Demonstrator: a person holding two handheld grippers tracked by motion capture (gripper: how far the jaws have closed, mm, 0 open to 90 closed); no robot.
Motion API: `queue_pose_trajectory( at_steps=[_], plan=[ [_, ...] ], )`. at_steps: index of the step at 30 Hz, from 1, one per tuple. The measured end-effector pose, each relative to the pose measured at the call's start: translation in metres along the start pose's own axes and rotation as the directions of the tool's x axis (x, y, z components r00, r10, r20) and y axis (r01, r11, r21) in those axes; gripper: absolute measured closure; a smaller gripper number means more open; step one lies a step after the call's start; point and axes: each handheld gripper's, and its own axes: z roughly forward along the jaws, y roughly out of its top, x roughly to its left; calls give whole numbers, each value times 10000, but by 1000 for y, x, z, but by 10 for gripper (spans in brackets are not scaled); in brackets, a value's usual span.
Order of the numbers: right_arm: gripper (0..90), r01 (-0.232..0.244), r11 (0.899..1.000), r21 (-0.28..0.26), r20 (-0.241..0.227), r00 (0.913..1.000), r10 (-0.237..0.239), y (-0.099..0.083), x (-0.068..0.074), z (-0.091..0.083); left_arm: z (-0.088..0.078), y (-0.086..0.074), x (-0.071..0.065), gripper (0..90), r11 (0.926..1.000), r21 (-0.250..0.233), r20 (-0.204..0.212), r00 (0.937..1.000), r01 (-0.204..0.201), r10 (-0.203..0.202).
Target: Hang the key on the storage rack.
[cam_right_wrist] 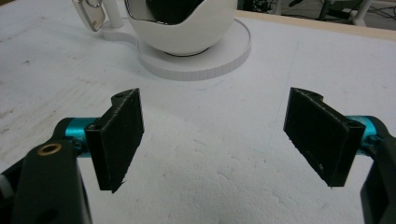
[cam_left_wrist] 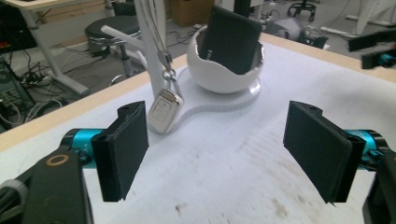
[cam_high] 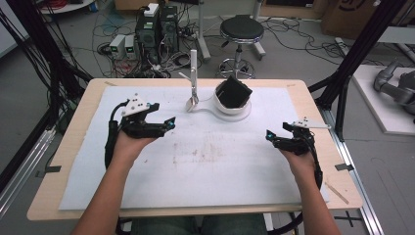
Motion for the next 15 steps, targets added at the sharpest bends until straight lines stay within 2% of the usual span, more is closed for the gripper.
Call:
queue_pose_trajectory(
  at_steps=[2,4,6,8,9,11,13,15],
  plan=[
    [203,15,10000,44,28,10000,-15,0,0,1,-5,-13,2,207,9996,-62,-1,9996,285,-286],
    [204,35,10000,62,18,10000,-35,-1,0,1,-7,-23,4,199,9996,29,-202,9994,281,-281],
    [204,13,10000,51,38,10000,-13,-1,0,2,-9,-32,7,198,9988,325,-389,9986,361,-349],
    [204,35,10000,89,47,10000,-36,-1,1,2,-14,-41,9,198,9986,347,-451,9982,409,-394],
    [204,79,9999,75,45,10000,-79,-1,2,2,-15,-45,11,198,9974,563,-419,9982,445,-422],
    [204,154,9999,79,62,9999,-154,-1,3,2,-14,-48,14,189,9940,999,-298,9987,444,-416],
    [204,163,9998,67,41,9999,-164,-1,3,2,-15,-48,14,186,9943,987,-266,9989,404,-379],
    [204,116,9999,51,76,9999,-116,0,3,2,-17,-47,14,186,9964,751,-291,9989,385,-364]
  ],
)
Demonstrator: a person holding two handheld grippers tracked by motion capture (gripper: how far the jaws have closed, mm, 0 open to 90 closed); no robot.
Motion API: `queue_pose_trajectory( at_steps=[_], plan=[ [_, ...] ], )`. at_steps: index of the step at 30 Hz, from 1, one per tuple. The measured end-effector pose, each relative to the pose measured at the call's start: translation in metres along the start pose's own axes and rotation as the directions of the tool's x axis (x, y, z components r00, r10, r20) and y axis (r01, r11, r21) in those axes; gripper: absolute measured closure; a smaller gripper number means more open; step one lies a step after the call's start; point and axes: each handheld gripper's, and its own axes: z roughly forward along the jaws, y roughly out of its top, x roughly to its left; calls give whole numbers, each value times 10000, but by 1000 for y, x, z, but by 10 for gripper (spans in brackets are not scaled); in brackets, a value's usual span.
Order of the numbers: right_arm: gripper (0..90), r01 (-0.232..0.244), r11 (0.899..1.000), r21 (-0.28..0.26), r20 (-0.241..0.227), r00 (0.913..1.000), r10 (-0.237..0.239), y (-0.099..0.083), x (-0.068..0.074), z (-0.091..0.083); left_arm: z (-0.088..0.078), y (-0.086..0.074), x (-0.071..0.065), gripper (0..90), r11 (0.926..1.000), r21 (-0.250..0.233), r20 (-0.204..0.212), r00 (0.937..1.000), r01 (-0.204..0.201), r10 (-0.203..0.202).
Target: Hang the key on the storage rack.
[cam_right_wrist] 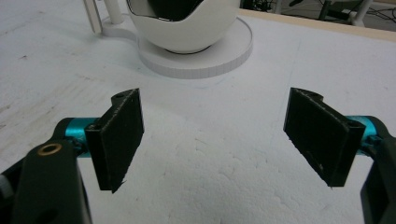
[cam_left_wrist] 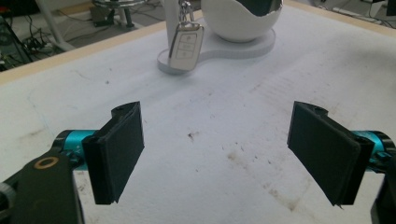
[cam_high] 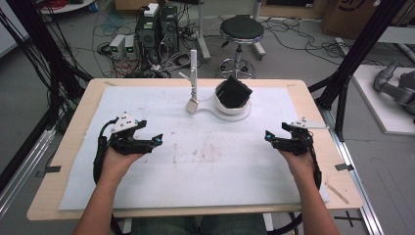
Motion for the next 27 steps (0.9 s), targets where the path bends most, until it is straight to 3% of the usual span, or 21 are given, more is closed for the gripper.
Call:
queue_pose_trajectory(
  at_steps=[27],
  plan=[
    [204,87,9998,182,-57,9999,-86,-1,2,3,-4,1,4,186,9993,-249,-228,9993,285,-290]
  ],
)
